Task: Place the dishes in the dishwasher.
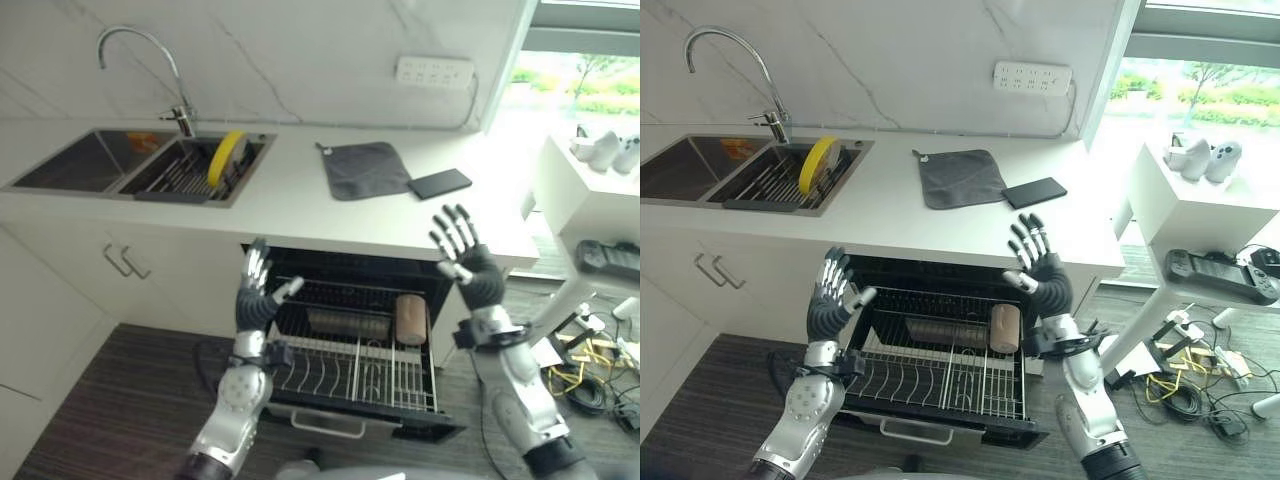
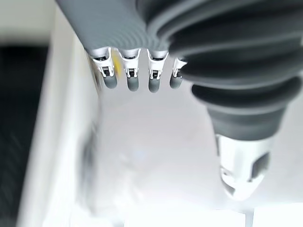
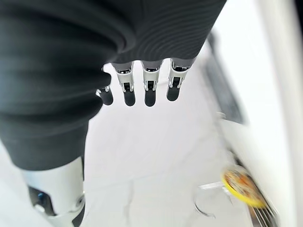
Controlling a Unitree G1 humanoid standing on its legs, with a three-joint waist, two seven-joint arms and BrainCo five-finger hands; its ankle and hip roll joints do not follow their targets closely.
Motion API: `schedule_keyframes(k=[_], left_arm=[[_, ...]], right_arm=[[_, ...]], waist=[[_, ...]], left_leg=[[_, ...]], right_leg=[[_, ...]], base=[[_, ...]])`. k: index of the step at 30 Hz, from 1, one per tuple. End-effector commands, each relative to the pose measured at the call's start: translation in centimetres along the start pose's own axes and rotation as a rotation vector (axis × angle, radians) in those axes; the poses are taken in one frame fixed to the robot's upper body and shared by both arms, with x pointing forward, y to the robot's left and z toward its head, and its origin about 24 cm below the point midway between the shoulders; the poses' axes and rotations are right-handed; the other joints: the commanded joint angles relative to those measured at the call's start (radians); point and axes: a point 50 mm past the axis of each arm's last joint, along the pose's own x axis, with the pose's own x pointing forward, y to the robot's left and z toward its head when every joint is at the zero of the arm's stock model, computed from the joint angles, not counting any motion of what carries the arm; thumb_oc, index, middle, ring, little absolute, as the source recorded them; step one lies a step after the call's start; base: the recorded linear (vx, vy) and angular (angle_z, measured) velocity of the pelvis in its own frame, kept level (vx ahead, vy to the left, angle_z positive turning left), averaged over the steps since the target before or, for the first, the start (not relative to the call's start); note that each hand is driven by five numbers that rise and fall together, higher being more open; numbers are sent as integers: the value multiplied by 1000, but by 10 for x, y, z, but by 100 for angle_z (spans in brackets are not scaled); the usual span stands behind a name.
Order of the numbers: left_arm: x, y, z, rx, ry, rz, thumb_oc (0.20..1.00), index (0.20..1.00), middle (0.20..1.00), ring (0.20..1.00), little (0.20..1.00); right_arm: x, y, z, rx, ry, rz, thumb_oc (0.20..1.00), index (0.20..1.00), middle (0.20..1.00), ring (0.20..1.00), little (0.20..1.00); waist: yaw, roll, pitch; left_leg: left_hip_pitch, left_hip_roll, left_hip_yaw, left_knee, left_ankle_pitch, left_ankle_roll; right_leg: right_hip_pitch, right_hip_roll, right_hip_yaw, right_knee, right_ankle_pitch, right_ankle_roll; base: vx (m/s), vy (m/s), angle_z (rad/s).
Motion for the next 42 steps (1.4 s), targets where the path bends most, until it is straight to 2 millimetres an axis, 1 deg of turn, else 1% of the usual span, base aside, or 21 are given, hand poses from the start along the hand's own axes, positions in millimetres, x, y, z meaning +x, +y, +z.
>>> schedule_keyframes(k=[1, 3, 4, 9, 11, 12, 13, 18, 21, 23, 24, 25, 26, 28, 29, 32, 35, 37, 39, 40, 42], left_arm=[[26, 10, 37, 29, -207, -57, 1000, 1000, 1000, 1000, 1000], [30, 12, 44, 54, -232, -51, 1000, 1000, 1000, 1000, 1000], [65, 1, 36, 32, -85, -176, 1000, 1000, 1000, 1000, 1000], [62, 4, 36, 23, -95, -176, 1000, 1000, 1000, 1000, 1000], [59, 4, 40, 12, -124, -150, 1000, 1000, 1000, 1000, 1000], [59, 4, 40, 11, -125, -150, 1000, 1000, 1000, 1000, 1000], [57, 5, 41, 22, -118, -161, 1000, 1000, 1000, 1000, 1000], [57, 6, 46, 15, -151, -174, 1000, 1000, 1000, 1000, 1000], [63, 6, 51, 14, -164, -191, 1000, 1000, 1000, 1000, 1000], [65, 4, 48, 44, -141, -223, 1000, 1000, 1000, 1000, 1000], [64, 5, 47, 63, -128, -230, 1000, 1000, 1000, 1000, 1000], [61, 8, 48, 103, -127, -219, 1000, 1000, 1000, 1000, 1000], [58, 10, 49, 122, -132, -208, 1000, 1000, 1000, 1000, 1000], [59, 13, 55, 127, -143, -233, 1000, 1000, 1000, 1000, 1000], [62, 13, 54, 126, -139, -244, 1000, 1000, 1000, 1000, 1000], [68, 4, 55, 120, -153, -238, 1000, 1000, 1000, 1000, 1000], [70, 2, 51, 117, -141, -223, 1000, 1000, 1000, 1000, 1000], [66, 3, 49, 128, -138, -224, 1000, 1000, 1000, 1000, 1000], [62, 4, 48, 134, -139, -221, 1000, 1000, 1000, 1000, 1000], [59, 4, 47, 125, -139, -224, 1000, 1000, 1000, 1000, 1000], [58, 7, 48, 108, -136, -213, 1000, 1000, 1000, 1000, 1000]], right_arm=[[23, 1, 38, -66, -186, 119, 1000, 1000, 1000, 1000, 1000], [24, -1, 41, -73, -200, 100, 1000, 1000, 1000, 1000, 1000], [52, -4, 28, -71, -97, 122, 1000, 1000, 1000, 1000, 1000], [51, -4, 31, -87, -126, 92, 1000, 1000, 1000, 1000, 1000], [47, -9, 35, -150, -137, 40, 1000, 1000, 1000, 1000, 1000], [47, -9, 35, -153, -138, 38, 1000, 1000, 1000, 1000, 1000], [49, -13, 40, -166, -160, 10, 1000, 1000, 1000, 1000, 1000], [50, -19, 49, -211, -191, 0, 1000, 1000, 1000, 1000, 1000], [53, -23, 59, -208, -222, -33, 1000, 1000, 1000, 1000, 1000], [48, -30, 61, -160, -255, -86, 1000, 1000, 1000, 1000, 1000], [42, -30, 60, -147, -263, -101, 1000, 1000, 1000, 1000, 1000], [38, -27, 58, -128, -264, -87, 1000, 1000, 1000, 1000, 1000], [37, -24, 57, -117, -261, -68, 1000, 1000, 1000, 1000, 1000], [36, -22, 62, -116, -282, -93, 1000, 1000, 1000, 1000, 1000], [35, -22, 61, -114, -286, -105, 1000, 1000, 1000, 1000, 1000], [38, -18, 60, -123, -299, -87, 1000, 1000, 1000, 1000, 1000], [40, -22, 62, -116, -316, -91, 1000, 1000, 1000, 1000, 1000], [40, -21, 63, -99, -318, -87, 1000, 1000, 1000, 1000, 1000], [38, -21, 62, -105, -318, -79, 1000, 1000, 1000, 1000, 1000], [37, -24, 63, -118, -323, -88, 1000, 1000, 1000, 1000, 1000], [38, -25, 64, -122, -325, -91, 1000, 1000, 1000, 1000, 1000]], waist=[[-5, 14, 33], [-8, 19, 30], [-13, 14, 37], [-15, 16, 25], [-19, -6, 42], [-18, -7, 44], [-10, -12, 63], [-37, 28, 73], [-49, 43, 85], [-51, 44, 93], [-48, 40, 99], [-42, 34, 103], [-35, 34, 102], [-33, 58, 92], [-32, 66, 79], [-29, 40, 73], [-31, 36, 68], [-27, 34, 62], [-27, 19, 64], [-25, -6, 76], [-7, -13, 90]], left_leg=[[86, 78, 62, 44, -130, -52], [84, 83, 62, 44, -128, -57], [48, -15, 39, 67, -160, -25], [58, -4, 57, 70, -157, -32], [-5, -31, 56, 273, -232, -21], [-15, -31, 52, 293, -235, -21], [-54, -7, 29, 368, -236, -22], [-30, 178, 25, 291, -88, -84], [-17, 187, -38, 280, -134, -91], [-2, 133, -16, 237, -189, -73], [1, 92, -28, 219, -201, -59], [28, 57, 16, 170, -210, -41], [49, 48, 44, 134, -207, -32], [43, 16, 64, 77, -189, 13], [35, -7, 75, 62, -176, 31], [22, -76, 76, 59, -169, 30], [12, -83, 68, 54, -155, 24], [14, -92, 73, 72, -160, 20], [-6, -116, 82, 186, -216, 28], [-56, -101, 114, 347, -263, 13], [-151, -71, 30, 469, -206, -34]], right_leg=[[-1, -46, -40, -87, 116, 43], [-2, -42, -38, -94, 116, 41], [-58, 13, -3, -87, 121, 19], [-43, 22, -8, -95, 115, 12], [-54, 5, 17, -44, 93, -13], [-55, 3, 17, -41, 93, -13], [-70, -14, 27, -5, 88, -19], [-108, -58, 39, 96, 38, -9], [-167, -148, 83, 177, 39, 39], [-157, -244, 65, 140, 125, 104], [-168, -287, 70, 114, 213, 131], [-210, -317, 37, 111, 312, 150], [-230, -320, 18, 120, 333, 159], [-244, -193, 15, 250, 208, 130], [-252, -100, -14, 329, 138, 100], [-219, 49, -44, 243, 118, 61], [-163, 88, -41, 132, 53, 14], [-140, 83, -45, 65, 58, 11], [-124, 72, -30, 29, 56, -3], [-98, 36, -31, 2, 71, -18], [-86, 23, 4, -31, 96, -24]], base=[[-26, -51, -12], [-16, -31, -9], [0, 0, 0], [34, -32, 1], [39, -4, 6], [-99, 173, 8], [-132, 268, -2], [-129, 517, -16], [-213, 840, 6], [-104, 609, 19], [-119, 491, 34], [-154, 491, 16], [-239, 588, -53], [-205, 566, -72], [-122, 407, 30], [-74, 221, 42], [-26, 39, 5], [1, -5, -4], [-5, 18, -3], [-30, 66, -19], [-4, 200, -7]])
